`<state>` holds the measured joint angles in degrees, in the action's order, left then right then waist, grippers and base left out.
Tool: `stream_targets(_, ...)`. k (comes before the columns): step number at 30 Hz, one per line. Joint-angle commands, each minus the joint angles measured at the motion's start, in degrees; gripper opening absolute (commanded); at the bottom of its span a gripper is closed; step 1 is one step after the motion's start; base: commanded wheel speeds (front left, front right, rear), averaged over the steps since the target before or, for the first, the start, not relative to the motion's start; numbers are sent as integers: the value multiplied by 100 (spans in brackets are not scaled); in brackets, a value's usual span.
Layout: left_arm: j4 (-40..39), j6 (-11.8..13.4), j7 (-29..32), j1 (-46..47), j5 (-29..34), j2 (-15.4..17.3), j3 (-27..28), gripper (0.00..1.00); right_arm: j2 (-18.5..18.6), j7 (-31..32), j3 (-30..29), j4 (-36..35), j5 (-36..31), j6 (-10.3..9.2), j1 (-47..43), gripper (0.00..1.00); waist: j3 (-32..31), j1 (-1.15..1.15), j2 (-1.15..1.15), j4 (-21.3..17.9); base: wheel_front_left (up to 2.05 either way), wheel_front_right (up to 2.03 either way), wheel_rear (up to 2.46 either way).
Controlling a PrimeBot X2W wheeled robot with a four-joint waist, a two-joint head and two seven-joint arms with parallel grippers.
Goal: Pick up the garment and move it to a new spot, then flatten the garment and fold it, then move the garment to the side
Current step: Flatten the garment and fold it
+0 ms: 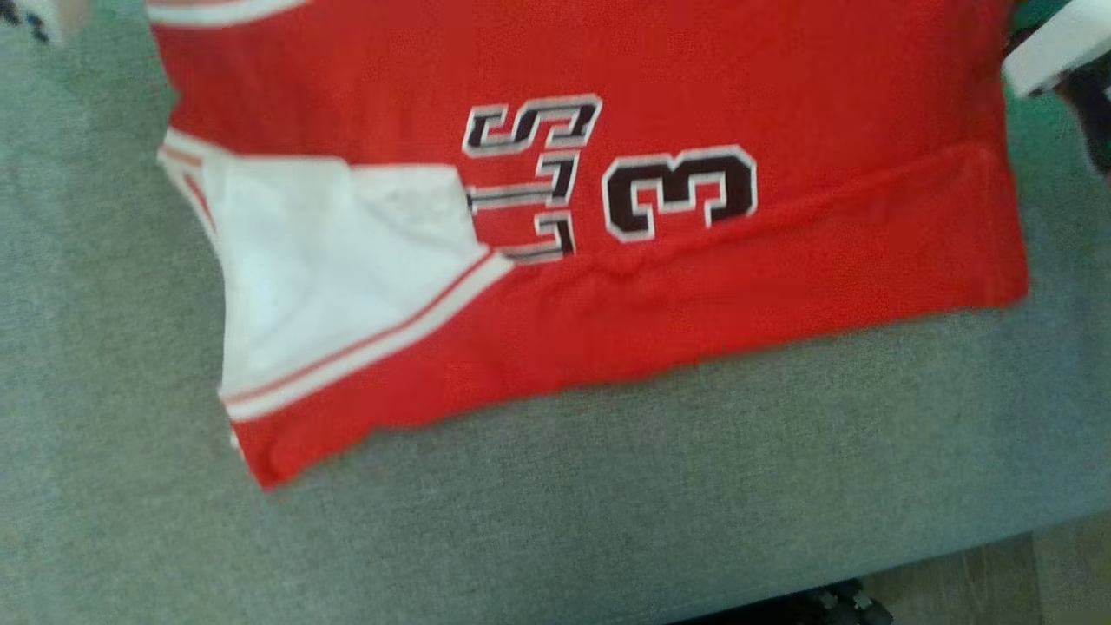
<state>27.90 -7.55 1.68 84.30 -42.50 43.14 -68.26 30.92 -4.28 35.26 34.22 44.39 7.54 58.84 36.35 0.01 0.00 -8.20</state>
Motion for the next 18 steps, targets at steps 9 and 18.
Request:
stream_targets(9,79,57,-812,89,-107,-108,362,0,574,-278,-172,-220,638,-5,-279,0,-269,-1,0,316,0,0,0)
stream_targets(18,-579,78,-1365,-860,-373,103,256,0,1003,-305,-262,-537,1103,-5,-1143,0,-606,-1,0,664,0,0,0)
